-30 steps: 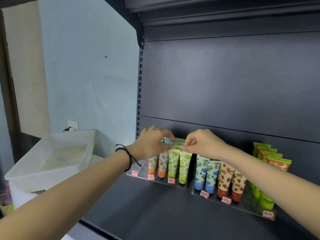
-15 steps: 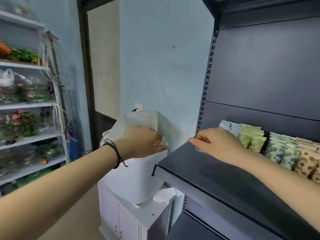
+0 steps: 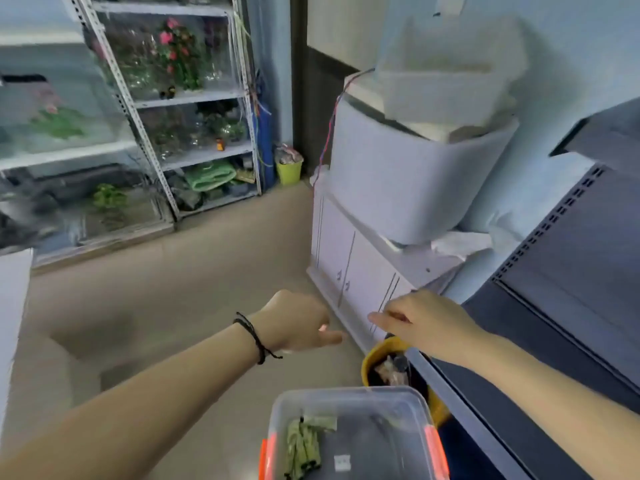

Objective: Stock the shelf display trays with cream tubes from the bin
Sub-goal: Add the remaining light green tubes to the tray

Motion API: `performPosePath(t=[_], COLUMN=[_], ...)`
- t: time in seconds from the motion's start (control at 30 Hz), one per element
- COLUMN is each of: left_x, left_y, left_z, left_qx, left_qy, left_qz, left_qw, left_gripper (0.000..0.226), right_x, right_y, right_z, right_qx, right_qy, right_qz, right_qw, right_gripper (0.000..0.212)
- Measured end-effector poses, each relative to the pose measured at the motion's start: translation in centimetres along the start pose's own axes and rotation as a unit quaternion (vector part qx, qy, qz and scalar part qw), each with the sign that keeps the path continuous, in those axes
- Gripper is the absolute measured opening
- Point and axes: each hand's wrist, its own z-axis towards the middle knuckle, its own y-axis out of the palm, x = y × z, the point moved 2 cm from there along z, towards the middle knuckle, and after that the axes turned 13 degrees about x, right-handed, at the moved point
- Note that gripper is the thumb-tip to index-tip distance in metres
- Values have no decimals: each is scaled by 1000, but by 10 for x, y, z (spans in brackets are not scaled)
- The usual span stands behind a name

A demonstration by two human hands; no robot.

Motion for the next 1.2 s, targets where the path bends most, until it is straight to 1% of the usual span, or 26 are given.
performPosePath(t=[0.07, 0.13, 0.17, 0.23, 0.27, 0.33, 0.43, 0.5, 0.6, 0.67, 0.7, 0.77, 0.87, 0.93, 0.97, 1.0, 1.07, 1.1, 1.13, 1.17, 1.2], left_x=[1, 2, 3, 6, 7, 14, 28, 37, 45, 50, 52, 56, 57, 56, 56, 57, 59, 60, 61, 62, 63], left_y=[62, 128, 162, 226, 256, 311, 379, 416, 465, 490, 499, 516, 529, 531, 531, 531, 533, 532, 533, 535, 536], left_z=[-13, -24, -31, -41, -44, -48, -47, -42, -38, -40, -41, -45, -46, -45, -44, -43, -45, -45, -45, -45, -45], left_qx=[-44, -92, -118, -139, -142, -141, -113, -83, -54, -46, -41, -15, 31, 44, 44, 42, 20, 1, -22, -34, -37], left_qy=[-28, -72, -105, -176, -209, -279, -395, -474, -574, -618, -630, -637, -634, -621, -613, -604, -586, -577, -568, -562, -556], left_qz=[-31, -89, -124, -202, -251, -341, -438, -465, -483, -481, -478, -474, -464, -448, -433, -420, -377, -349, -317, -293, -277], left_qw=[998, 989, 980, 953, 935, 887, 800, 743, 659, 620, 611, 608, 618, 641, 659, 676, 717, 738, 759, 773, 783], left_gripper=[54, 53, 52, 46, 41, 34, 33, 36, 44, 55, 59, 59, 44, 29, 25, 25, 16, 23, 38, 50, 55], right_x=[11, 23, 29, 40, 45, 58, 81, 95, 116, 124, 126, 127, 124, 121, 120, 119, 118, 119, 122, 124, 128], right_y=[63, 125, 155, 207, 232, 276, 345, 383, 437, 469, 484, 510, 543, 557, 562, 566, 571, 573, 574, 575, 575], right_z=[-7, -15, -20, -31, -37, -46, -57, -61, -67, -71, -71, -71, -69, -71, -71, -71, -75, -78, -82, -85, -89], right_qx=[-56, -106, -129, -165, -177, -203, -235, -245, -247, -245, -242, -238, -241, -228, -215, -202, -189, -180, -175, -170, -168], right_qy=[14, 34, 43, 56, 64, 85, 128, 158, 202, 221, 219, 207, 203, 205, 203, 194, 182, 184, 193, 203, 213], right_qz=[12, 30, 37, 46, 47, 60, 106, 123, 153, 184, 199, 222, 267, 284, 276, 251, 180, 149, 125, 112, 109], right_qw=[998, 993, 990, 984, 981, 974, 958, 949, 935, 926, 924, 922, 911, 908, 915, 926, 948, 955, 958, 958, 956], right_gripper=[55, 54, 53, 49, 48, 50, 49, 48, 39, 38, 40, 48, 57, 57, 55, 52, 40, 31, 23, 19, 17])
